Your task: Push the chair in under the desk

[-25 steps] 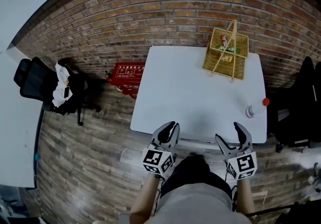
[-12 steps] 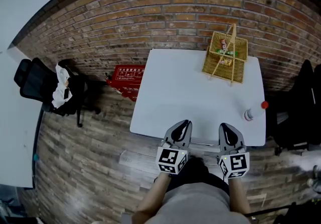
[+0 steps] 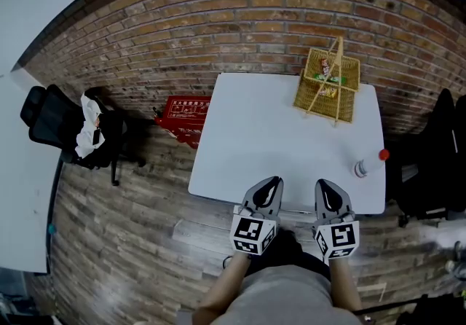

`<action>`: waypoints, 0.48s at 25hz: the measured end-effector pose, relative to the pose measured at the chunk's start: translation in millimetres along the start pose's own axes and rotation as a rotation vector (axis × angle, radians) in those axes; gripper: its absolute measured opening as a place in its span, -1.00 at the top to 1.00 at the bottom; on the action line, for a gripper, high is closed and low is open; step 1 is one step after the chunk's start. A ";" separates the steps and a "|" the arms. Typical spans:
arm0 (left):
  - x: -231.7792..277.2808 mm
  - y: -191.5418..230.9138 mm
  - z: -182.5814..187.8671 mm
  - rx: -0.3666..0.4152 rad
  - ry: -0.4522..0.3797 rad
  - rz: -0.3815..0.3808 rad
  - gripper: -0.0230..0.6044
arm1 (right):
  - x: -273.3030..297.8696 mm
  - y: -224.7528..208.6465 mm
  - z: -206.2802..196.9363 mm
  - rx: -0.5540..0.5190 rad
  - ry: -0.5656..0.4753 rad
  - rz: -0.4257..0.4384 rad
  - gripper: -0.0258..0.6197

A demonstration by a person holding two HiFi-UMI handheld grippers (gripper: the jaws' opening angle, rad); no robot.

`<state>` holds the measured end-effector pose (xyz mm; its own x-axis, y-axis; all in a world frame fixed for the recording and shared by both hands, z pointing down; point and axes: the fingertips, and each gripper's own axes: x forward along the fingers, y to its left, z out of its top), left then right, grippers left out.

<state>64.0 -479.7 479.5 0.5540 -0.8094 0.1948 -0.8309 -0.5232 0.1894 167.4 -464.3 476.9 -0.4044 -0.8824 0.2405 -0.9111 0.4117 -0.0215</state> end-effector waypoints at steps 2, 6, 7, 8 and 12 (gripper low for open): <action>0.9 -0.7 -0.7 0.002 0.002 -0.003 0.82 | -0.4 0.1 -0.7 0.006 0.002 -0.006 0.87; 0.8 -0.5 0.5 0.001 0.001 -0.003 0.82 | -2.3 0.3 -2.1 0.014 0.006 -0.013 0.87; 0.6 -0.6 0.6 0.000 0.001 -0.004 0.83 | -2.7 0.5 -2.4 0.015 0.006 -0.012 0.87; 0.3 -0.7 0.5 -0.001 0.001 -0.005 0.83 | -3.1 0.8 -2.0 0.019 0.004 -0.013 0.87; -1.0 -0.4 0.5 -0.004 0.004 -0.008 0.83 | -2.3 2.1 -2.6 0.022 -0.001 -0.004 0.87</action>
<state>63.8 -478.8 478.8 0.5609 -0.8042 0.1967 -0.8262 -0.5287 0.1945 166.7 -460.8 478.8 -0.4005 -0.8843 0.2399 -0.9143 0.4028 -0.0414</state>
